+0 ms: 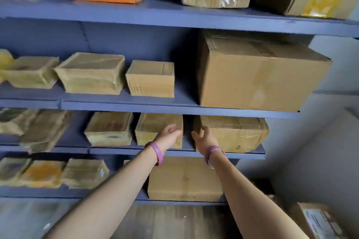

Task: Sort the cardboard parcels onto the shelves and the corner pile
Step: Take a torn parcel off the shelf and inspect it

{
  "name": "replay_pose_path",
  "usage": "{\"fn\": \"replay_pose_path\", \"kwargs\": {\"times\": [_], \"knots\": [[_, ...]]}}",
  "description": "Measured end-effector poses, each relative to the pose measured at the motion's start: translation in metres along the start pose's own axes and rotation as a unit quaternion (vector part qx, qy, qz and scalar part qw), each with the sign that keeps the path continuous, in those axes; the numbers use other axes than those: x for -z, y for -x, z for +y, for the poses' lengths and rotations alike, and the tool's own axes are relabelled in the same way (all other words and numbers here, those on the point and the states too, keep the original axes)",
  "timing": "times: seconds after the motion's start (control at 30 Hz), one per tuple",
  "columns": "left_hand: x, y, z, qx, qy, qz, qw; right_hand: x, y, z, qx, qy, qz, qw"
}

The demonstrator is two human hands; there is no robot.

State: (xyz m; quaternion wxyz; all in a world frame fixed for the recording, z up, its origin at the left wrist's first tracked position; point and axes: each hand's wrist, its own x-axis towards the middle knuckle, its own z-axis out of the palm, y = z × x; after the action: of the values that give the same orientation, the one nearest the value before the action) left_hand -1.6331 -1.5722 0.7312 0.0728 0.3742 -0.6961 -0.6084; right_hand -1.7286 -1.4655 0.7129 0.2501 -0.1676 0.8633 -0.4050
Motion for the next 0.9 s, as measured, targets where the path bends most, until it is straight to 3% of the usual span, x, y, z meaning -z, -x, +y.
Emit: {"fn": "replay_pose_path", "kwargs": {"times": [0.3, 0.63, 0.9], "knots": [[0.213, 0.070, -0.090, 0.042, 0.066, 0.184, 0.980, -0.194, 0.060, -0.111, 0.096, 0.056, -0.137, 0.984], [0.411, 0.150, -0.180, 0.066, 0.090, 0.266, 0.957, -0.385, 0.151, -0.205, 0.141, 0.083, -0.207, 0.965], [0.525, 0.192, -0.225, 0.090, 0.083, 0.315, 0.941, -0.498, 0.200, -0.270, 0.166, 0.115, -0.264, 0.943]]}}
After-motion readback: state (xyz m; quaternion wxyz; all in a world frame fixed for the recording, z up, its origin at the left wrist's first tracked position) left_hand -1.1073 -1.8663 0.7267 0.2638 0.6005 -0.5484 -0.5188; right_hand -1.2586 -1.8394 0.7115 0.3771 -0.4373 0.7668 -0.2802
